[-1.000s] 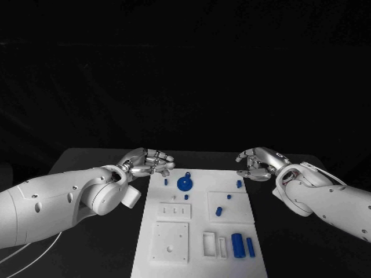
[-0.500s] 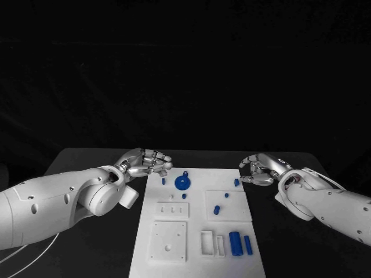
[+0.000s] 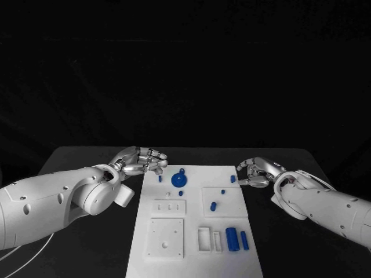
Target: Assemble the parts on the task board
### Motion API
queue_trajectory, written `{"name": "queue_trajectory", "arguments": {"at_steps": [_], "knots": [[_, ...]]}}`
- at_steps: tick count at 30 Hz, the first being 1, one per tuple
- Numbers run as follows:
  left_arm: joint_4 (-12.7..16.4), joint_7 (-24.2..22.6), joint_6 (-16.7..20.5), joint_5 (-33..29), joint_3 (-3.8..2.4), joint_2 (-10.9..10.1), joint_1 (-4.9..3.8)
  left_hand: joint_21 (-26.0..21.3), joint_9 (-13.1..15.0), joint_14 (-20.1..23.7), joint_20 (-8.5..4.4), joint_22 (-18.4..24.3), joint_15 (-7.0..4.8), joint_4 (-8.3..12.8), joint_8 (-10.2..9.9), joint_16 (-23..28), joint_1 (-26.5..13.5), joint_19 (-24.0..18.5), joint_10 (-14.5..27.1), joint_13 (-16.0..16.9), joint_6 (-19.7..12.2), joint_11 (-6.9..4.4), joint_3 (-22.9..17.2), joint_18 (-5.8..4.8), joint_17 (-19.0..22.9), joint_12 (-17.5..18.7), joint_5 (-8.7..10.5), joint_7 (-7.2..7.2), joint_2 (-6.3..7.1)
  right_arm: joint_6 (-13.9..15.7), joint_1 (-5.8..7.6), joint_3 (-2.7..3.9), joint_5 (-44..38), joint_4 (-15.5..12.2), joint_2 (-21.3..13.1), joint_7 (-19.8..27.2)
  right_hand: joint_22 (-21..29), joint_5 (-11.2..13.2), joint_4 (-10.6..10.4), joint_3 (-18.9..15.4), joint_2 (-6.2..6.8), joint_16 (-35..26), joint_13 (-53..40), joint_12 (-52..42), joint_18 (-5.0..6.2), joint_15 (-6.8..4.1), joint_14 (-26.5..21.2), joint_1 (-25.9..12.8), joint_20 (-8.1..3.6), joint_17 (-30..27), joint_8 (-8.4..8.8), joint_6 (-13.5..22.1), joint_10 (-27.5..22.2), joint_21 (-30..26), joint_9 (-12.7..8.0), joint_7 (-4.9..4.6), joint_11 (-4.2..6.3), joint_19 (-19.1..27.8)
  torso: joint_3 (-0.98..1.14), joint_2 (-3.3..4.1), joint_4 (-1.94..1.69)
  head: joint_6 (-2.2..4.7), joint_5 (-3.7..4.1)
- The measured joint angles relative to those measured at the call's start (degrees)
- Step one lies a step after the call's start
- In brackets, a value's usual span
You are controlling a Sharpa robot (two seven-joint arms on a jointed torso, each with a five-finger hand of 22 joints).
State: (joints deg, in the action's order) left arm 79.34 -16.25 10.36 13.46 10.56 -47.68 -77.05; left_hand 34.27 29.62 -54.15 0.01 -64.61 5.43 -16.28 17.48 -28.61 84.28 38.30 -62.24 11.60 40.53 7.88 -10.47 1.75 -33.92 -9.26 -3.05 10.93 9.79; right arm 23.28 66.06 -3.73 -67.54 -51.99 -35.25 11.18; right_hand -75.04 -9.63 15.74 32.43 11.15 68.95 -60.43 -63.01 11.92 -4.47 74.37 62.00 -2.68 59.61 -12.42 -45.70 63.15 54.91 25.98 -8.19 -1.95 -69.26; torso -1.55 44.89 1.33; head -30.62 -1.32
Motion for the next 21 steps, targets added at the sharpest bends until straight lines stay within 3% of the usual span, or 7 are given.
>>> {"name": "queue_trajectory", "arguments": {"at_steps": [4, 7, 12, 18, 21], "knots": [[0.0, 0.0, 0.0, 0.0, 0.00, 0.1, 0.05, 0.0, 0.0, 0.0, 0.00, 0.0, 0.00, 0.0, 0.0, 0.0, 0.0, 0.0, 0.0, 0.0, 0.0, 0.00, 0.0, -0.01, 0.0, 0.0, 0.00, 0.00, 0.00, -0.2, -0.08, 0.01, 0.4, 1.0, 0.7, 0.4, 0.0, 2.1, -0.3, -0.3, 0.00, 0.0, 0.1, 0.0, 0.00, 0.00, 0.0, 0.0, 0.01, 0.0, 0.00, 0.0, 0.0, 0.0, 0.0, 0.00, 0.03, 0.0, 0.01, 0.11, -0.12, -0.23, -0.12], [0.1, 0.0, 0.0, 0.0, 0.00, 0.1, 0.07, 0.0, 0.0, 0.0, 0.00, 0.0, 0.00, 0.0, 0.0, 0.0, 0.0, 0.0, 0.0, 0.0, 0.0, 0.00, 0.0, -0.01, 0.0, 0.0, 0.00, 0.00, 0.00, -0.3, -0.11, 0.03, 0.8, 1.4, 0.9, 0.6, 0.0, 2.3, -0.4, -0.1, 0.00, 0.0, 0.1, 0.0, 0.00, 0.00, 0.0, 0.0, 0.01, 0.1, 0.00, 0.0, 0.2, 0.0, 0.0, 0.00, 0.23, 0.0, 0.01, 0.21, -0.24, -0.27, -0.18], [0.4, 0.0, 0.0, 0.0, 0.00, -0.1, 0.08, 0.0, 0.0, 0.0, 0.00, 0.0, 0.00, 0.0, 0.0, 0.2, 0.0, 0.0, 0.0, 0.0, 0.0, 0.00, 0.0, -0.01, 0.0, 0.0, 0.00, 0.00, 0.00, -0.6, -0.14, 0.03, 1.7, 1.8, 1.4, 0.7, 0.0, 3.5, -1.2, 0.4, -1.17, 0.0, 0.1, 0.0, 0.00, 0.00, 0.0, -0.5, 0.01, 0.1, -0.34, -0.3, 0.2, 0.0, 0.1, 0.26, 0.23, 0.0, 0.03, 0.41, -0.30, -0.43, -0.41], [0.8, 0.0, 0.0, 0.0, 0.00, -0.2, 0.08, 0.0, 0.0, 0.0, 0.00, 0.0, 0.00, -0.1, 0.0, 0.2, 0.2, 0.0, 0.0, 0.0, 0.0, 0.00, 0.1, -0.01, -0.1, 0.2, 0.00, 0.00, -0.22, -1.1, -0.28, 0.04, 2.3, 2.5, 2.0, 0.7, 0.0, 6.2, -2.2, 2.1, -1.76, 0.0, 0.2, 0.0, 0.00, 0.00, 0.0, 0.1, 0.02, 0.2, -1.04, -1.4, 0.3, 0.0, 0.2, 0.30, 0.25, 0.0, 0.10, 0.58, -0.30, -0.53, -0.62], [0.9, 0.0, 0.0, 0.0, 0.00, -0.2, 0.08, 0.0, 0.0, 0.0, 0.00, 0.0, 0.00, -0.1, 0.0, 0.2, 0.2, 0.0, 0.0, 0.0, 0.0, 0.00, 0.1, -0.01, -0.1, 0.2, 0.00, 0.00, -0.22, -1.4, -0.45, 0.04, 2.3, 2.7, 2.1, 0.7, 0.0, 6.3, -2.2, 2.2, -1.97, 0.0, 0.2, 0.0, 0.00, 0.00, 0.0, 0.3, 0.13, 0.2, -1.32, -1.5, 0.3, 0.0, 0.2, 0.18, 0.33, 0.1, 0.12, 0.65, -0.31, -0.48, -0.75]]}}
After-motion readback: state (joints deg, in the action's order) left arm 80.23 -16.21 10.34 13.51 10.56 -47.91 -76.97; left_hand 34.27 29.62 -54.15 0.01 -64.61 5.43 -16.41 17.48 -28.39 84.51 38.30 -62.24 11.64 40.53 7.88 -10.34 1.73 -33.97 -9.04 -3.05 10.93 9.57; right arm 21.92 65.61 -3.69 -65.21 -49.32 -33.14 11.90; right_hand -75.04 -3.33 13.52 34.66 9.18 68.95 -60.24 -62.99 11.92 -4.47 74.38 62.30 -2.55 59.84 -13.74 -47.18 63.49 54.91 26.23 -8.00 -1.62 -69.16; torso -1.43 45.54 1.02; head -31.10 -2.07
